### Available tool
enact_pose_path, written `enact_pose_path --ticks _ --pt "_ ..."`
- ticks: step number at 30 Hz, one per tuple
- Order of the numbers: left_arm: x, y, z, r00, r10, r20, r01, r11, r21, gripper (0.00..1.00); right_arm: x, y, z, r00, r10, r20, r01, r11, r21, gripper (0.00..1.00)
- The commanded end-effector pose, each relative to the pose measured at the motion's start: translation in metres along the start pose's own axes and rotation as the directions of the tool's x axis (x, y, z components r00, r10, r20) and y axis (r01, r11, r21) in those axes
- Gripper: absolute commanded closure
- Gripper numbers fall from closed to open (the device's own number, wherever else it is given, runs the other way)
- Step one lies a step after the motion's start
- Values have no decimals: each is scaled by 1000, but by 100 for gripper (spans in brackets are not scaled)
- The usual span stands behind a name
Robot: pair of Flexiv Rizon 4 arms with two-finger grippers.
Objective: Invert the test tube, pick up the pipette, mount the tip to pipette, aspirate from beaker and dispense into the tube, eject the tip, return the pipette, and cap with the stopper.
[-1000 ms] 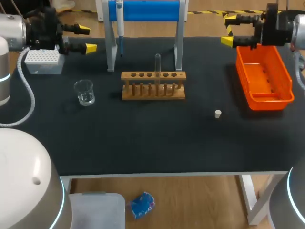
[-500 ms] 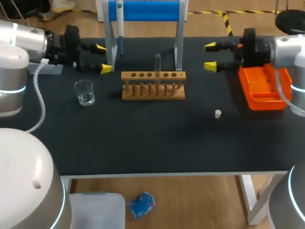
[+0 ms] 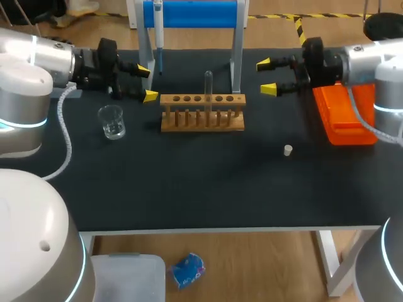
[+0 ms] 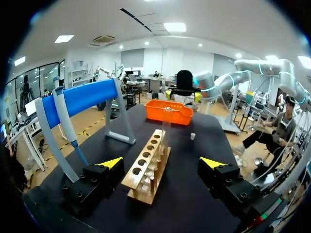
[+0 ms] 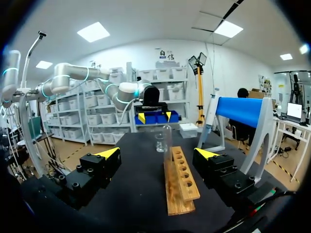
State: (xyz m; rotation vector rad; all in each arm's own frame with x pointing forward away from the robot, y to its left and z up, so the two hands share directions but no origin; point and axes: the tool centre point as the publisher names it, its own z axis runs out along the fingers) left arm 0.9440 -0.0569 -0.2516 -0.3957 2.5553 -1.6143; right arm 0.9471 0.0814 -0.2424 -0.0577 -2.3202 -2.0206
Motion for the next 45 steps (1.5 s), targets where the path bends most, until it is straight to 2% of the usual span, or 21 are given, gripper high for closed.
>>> enact_pose_path --ticks 1,3,8,13,16,26,37,45 --pt "-1 0 4 1000 -1 2 1 1000 -16 0 -2 -1 -1 1000 1 -11 -1 1000 0 0" --pt "-1 -2 14 1000 3 4 -3 1000 -14 0 -6 -6 11 1000 -5 -6 4 1000 -13 0" --pt "1 -6 34 1000 -2 2 2 1000 3 0 -14 -17 39 998 -45 -52 44 999 -23 0" --pt "4 -4 45 1000 0 13 1 1000 -26 0 -21 -19 58 990 -102 -102 102 995 -10 0" --pt "7 -3 50 1000 -6 7 6 1000 -28 0 -27 -22 68 988 -100 -114 99 995 -22 0" --pt "7 -2 51 1000 -10 3 10 1000 -30 0 -44 -34 109 982 -106 -158 96 993 -66 0" --pt "7 -2 51 1000 -10 3 10 1000 -30 0 -47 -26 134 974 -126 -191 111 990 -88 0" --pt "7 -2 51 1000 -10 3 10 1000 -30 0 -39 -24 141 972 -113 -204 94 990 -101 39"
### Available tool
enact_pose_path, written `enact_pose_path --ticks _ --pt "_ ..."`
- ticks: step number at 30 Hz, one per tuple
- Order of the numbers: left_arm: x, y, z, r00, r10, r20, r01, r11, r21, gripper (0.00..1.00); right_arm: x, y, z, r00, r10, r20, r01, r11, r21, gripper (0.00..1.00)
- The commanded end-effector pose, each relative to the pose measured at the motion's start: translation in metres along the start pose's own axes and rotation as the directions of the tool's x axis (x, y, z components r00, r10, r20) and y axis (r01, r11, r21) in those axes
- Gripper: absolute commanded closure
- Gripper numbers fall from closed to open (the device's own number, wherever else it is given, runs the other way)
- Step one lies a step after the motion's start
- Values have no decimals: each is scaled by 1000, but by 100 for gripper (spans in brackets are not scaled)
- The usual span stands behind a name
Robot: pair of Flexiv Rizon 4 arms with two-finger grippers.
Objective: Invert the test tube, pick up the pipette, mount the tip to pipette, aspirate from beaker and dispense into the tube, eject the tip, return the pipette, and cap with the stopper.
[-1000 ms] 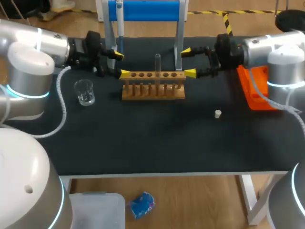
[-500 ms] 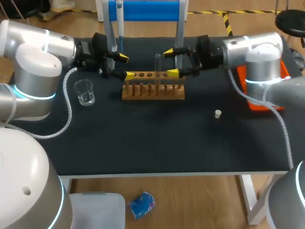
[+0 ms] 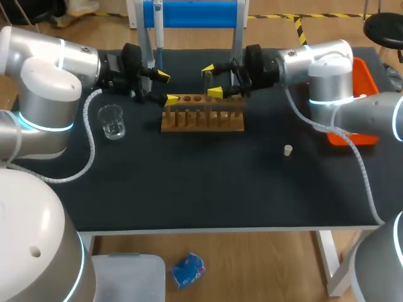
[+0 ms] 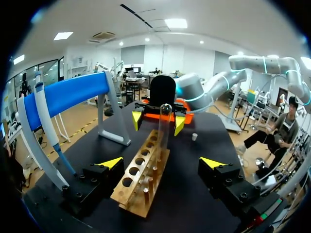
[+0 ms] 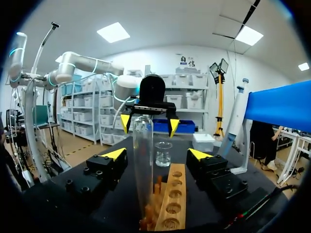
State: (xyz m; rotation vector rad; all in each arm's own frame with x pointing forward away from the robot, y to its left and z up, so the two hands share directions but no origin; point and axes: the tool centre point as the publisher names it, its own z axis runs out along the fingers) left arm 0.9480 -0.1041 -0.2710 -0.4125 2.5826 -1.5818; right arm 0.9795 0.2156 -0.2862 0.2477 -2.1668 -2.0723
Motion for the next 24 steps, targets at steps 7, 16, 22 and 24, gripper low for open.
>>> enact_pose_path --ticks 7,16,22,24 --pt "0 1 1 1000 1 3 -1 1000 -4 0 -2 -4 9 999 10 -34 -10 1000 -15 38" --pt "0 1 2 1000 1 2 -1 1000 -7 0 -1 -2 13 999 5 -42 -6 1000 -21 56" --pt "0 1 2 1000 1 2 -1 1000 -7 0 3 -1 14 999 2 -44 -2 1000 -18 65" --pt "0 1 2 1000 1 2 -1 1000 -7 0 4 -1 14 999 0 -44 -1 1000 -19 70"
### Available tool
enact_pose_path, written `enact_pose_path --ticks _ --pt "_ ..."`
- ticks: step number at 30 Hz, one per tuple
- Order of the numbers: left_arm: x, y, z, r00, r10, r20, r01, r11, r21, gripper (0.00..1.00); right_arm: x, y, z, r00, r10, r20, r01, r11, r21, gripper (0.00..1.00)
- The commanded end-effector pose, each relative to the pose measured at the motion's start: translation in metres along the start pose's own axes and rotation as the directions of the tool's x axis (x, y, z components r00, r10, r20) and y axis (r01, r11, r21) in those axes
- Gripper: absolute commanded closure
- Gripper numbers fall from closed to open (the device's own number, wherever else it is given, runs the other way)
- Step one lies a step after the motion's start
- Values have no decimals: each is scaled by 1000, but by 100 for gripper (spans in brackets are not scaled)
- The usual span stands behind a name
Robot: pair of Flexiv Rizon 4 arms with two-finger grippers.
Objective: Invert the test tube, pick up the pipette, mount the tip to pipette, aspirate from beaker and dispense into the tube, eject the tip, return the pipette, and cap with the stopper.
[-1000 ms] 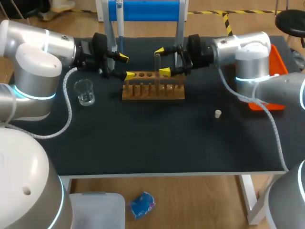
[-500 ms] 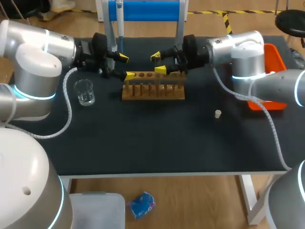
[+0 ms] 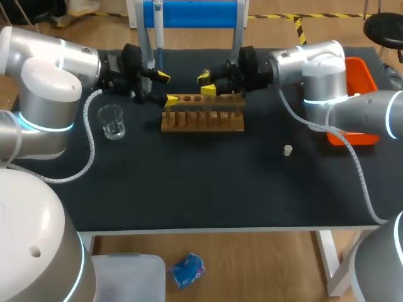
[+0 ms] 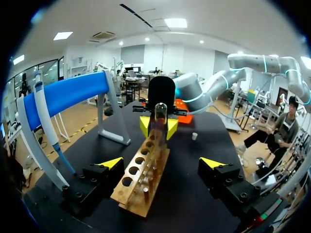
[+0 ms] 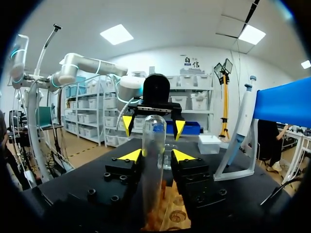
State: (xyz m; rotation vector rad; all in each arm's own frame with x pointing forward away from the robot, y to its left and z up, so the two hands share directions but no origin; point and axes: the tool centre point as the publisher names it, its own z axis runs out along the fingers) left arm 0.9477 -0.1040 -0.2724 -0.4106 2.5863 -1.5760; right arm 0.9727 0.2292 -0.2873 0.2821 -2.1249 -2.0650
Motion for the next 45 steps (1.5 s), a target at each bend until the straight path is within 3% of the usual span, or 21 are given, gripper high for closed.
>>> enact_pose_path --ticks 1,3,4,23,45 --pt "0 0 1 1000 -1 2 1 1000 -2 0 0 0 0 1000 -3 -3 3 1000 -4 73" --pt "0 0 1 1000 -1 2 1 1000 -2 0 1 0 -1 1000 -6 0 6 1000 -5 95" --pt "0 0 1 1000 -1 2 1 1000 -2 0 2 1 -1 1000 -7 1 7 1000 -6 100" --pt "0 0 1 1000 -1 2 1 1000 -2 0 9 25 -8 1000 -15 10 15 999 -40 100" --pt "0 0 1 1000 -1 2 1 1000 -2 0 29 73 -8 1000 -28 -5 28 999 -47 100"
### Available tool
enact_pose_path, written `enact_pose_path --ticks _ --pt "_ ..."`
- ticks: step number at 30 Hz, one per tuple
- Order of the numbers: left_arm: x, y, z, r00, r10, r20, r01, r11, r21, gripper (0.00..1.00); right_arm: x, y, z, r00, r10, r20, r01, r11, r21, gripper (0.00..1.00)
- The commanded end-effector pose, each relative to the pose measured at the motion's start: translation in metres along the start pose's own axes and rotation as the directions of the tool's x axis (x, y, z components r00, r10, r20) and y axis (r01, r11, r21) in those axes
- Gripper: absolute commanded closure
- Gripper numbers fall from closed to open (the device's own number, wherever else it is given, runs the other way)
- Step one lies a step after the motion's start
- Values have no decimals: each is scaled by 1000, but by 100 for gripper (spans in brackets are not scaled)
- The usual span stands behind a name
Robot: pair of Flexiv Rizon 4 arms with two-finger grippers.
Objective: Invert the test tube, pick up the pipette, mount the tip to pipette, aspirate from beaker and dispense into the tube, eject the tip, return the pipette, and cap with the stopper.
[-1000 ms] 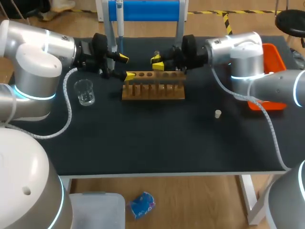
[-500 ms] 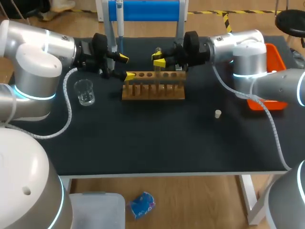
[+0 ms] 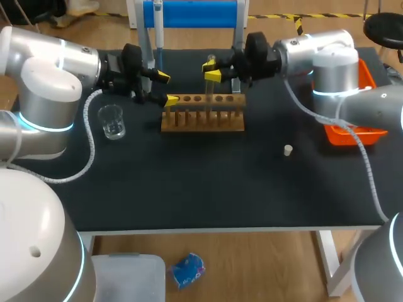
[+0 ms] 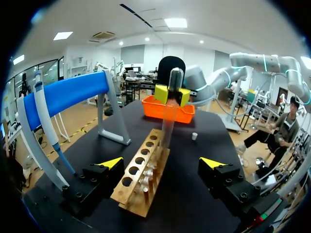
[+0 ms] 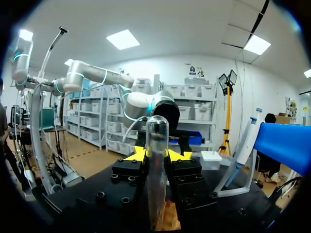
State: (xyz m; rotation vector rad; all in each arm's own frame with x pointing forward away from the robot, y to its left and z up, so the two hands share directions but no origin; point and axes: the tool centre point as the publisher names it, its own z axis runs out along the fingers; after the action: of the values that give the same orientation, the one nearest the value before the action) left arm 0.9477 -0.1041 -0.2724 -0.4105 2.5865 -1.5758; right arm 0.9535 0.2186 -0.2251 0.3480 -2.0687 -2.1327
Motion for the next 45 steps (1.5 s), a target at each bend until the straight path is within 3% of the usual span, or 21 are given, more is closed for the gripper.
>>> enact_pose_path --ticks 1,4,6,10,12,13,14,15,28,30,31,33,35,36,37,38,45 --pt "1 -3 -1 999 41 27 -41 999 18 0 9 14 -1 999 30 14 -30 1000 -3 100" --pt "7 -12 -7 976 186 109 -193 979 63 0 13 24 -3 997 77 18 -77 997 -27 100" --pt "14 -18 -10 945 291 151 -305 949 82 0 16 30 -5 992 126 29 -126 992 -27 100" --pt "32 -31 -16 820 507 267 -539 840 61 0 20 41 -10 957 290 -19 -290 950 -117 100" --pt "38 -35 -18 790 537 295 -576 816 57 0 22 44 -12 911 408 -55 -412 900 -141 100" --pt "40 -36 -18 795 534 288 -571 819 57 0 24 46 -13 894 440 -87 -449 880 -158 100" --pt "40 -37 -17 821 515 244 -543 837 61 0 25 48 -14 877 471 -98 -481 863 -155 100" --pt "40 -37 -17 821 515 244 -543 837 61 0 25 52 -17 880 471 -69 -476 870 -128 100" --pt "40 -37 -17 821 515 244 -543 837 61 0 25 52 -17 880 471 -69 -476 870 -128 100" --pt "42 -53 -20 694 637 335 -713 673 196 0 28 54 -21 790 611 -58 -609 768 -196 100" --pt "45 -55 -20 583 723 371 -808 562 176 0 30 56 -23 732 679 -55 -673 708 -216 100" --pt "52 -56 -18 453 789 415 -892 403 205 0 33 59 -26 616 785 -61 -770 584 -255 100" --pt "59 -56 -15 295 833 468 -954 232 188 0 34 63 -29 494 866 -76 -840 453 -299 100" --pt "63 -57 -14 212 843 495 -974 144 173 0 38 65 -30 389 918 -74 -886 351 -304 100" --pt "65 -56 -14 157 852 499 -984 90 157 0 40 68 -32 351 934 -64 -905 321 -281 100" --pt "62 -55 -13 137 854 503 -987 73 145 0 40 68 -32 351 934 -64 -905 321 -281 100" --pt "62 -55 -13 137 854 503 -987 73 145 0 40 68 -32 351 934 -64 -905 321 -281 100"
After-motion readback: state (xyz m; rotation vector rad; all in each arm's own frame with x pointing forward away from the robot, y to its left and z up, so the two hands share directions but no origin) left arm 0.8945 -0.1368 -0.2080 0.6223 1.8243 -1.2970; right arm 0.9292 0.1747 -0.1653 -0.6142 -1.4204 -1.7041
